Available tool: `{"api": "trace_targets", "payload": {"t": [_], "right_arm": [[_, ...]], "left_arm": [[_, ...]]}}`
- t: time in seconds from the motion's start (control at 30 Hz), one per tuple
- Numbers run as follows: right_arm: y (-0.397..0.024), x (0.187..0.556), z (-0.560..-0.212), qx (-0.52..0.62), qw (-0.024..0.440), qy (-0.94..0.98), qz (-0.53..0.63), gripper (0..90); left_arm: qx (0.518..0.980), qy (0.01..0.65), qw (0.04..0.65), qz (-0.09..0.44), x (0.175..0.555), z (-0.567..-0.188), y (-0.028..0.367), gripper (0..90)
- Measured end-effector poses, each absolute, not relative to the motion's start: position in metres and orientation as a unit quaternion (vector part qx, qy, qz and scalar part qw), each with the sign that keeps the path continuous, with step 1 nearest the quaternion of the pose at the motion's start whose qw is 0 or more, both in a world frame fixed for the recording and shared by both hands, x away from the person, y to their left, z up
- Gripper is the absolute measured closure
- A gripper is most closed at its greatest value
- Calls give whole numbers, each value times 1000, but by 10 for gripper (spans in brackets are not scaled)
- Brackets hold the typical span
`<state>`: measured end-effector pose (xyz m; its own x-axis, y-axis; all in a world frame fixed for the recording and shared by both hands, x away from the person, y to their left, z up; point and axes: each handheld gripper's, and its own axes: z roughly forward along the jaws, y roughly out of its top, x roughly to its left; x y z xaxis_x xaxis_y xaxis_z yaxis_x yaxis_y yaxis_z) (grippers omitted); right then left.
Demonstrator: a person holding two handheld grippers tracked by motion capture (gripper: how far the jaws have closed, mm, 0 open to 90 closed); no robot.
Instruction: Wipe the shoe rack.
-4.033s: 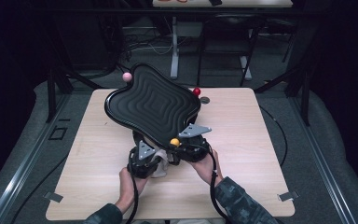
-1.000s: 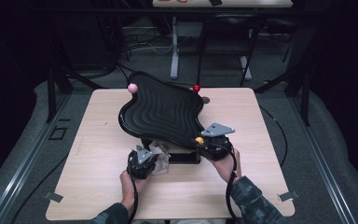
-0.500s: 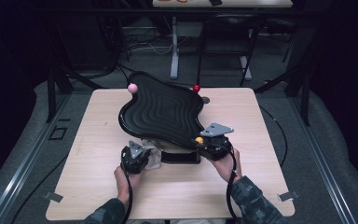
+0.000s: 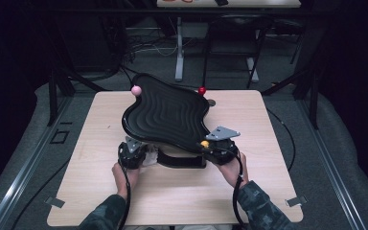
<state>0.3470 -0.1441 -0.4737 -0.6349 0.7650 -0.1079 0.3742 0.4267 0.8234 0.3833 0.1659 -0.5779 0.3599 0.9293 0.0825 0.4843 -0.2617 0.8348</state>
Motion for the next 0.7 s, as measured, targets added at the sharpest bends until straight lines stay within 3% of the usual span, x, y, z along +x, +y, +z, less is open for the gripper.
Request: {"api": "trace_targets", "payload": {"t": [0.7], "right_arm": [[-143,347,-474,352,245,810,400,603]], "left_arm": [[750,465,391,263,362,-580,144,793]]}}
